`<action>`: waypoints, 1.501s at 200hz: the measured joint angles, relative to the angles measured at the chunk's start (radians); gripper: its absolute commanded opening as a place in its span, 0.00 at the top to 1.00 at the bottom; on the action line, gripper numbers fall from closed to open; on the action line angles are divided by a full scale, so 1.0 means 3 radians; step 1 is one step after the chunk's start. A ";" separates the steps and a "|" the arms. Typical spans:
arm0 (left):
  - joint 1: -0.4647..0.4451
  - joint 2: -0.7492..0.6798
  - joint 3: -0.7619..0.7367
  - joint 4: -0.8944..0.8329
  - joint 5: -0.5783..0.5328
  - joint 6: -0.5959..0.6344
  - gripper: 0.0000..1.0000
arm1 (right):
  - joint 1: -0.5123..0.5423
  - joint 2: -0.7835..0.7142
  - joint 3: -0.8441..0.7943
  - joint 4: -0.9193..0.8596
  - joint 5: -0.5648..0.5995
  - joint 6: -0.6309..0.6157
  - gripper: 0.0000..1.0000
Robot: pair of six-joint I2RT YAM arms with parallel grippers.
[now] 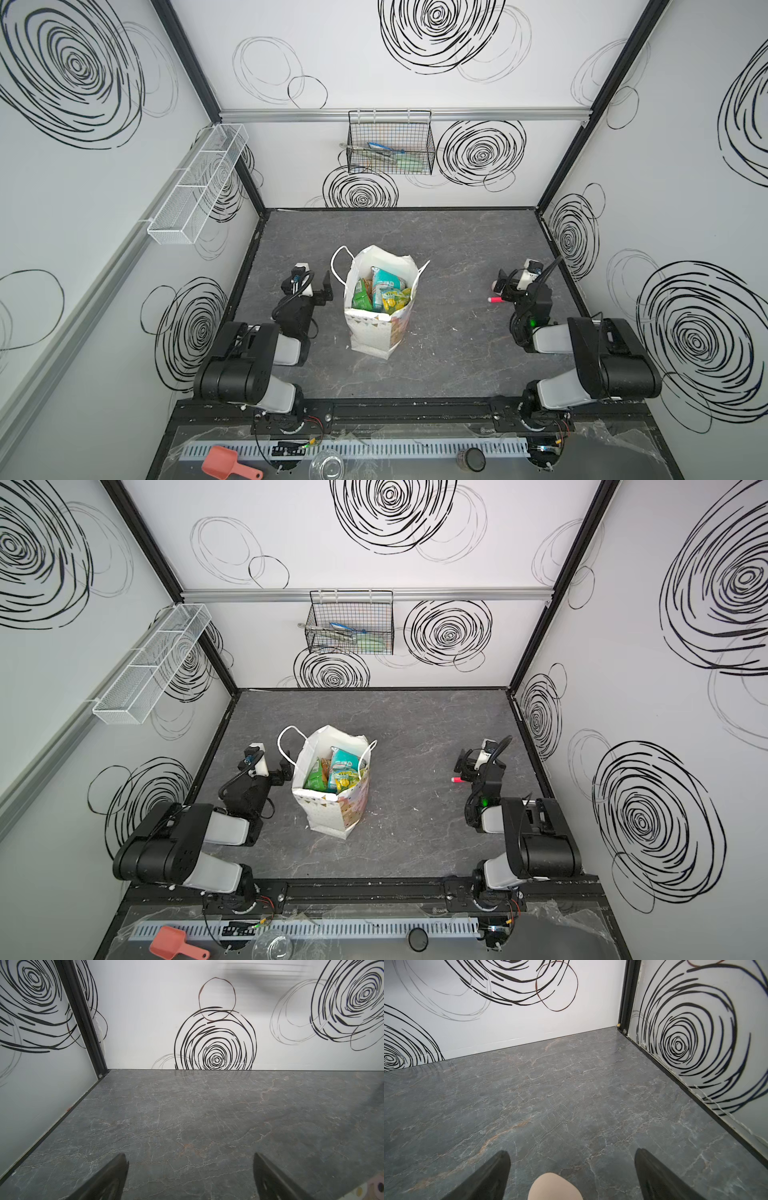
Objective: Take the snacks out of the paper bag
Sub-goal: 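Move both grippers toward the white paper bag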
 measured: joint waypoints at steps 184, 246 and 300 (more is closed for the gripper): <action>0.0014 0.0000 0.0006 0.0001 0.0065 0.0000 0.04 | 0.0065 -0.0544 0.0121 -0.0711 0.0117 0.0078 0.03; -0.0519 -0.0456 -0.0084 -0.0116 -0.0999 0.0139 0.04 | 0.0014 -0.2429 0.1198 -0.2805 -0.0322 0.0778 0.02; -0.0984 -0.2360 0.0514 -0.1752 -0.1846 -0.0497 0.04 | 0.0273 -0.2332 0.2261 -0.4070 -0.1592 0.1007 0.00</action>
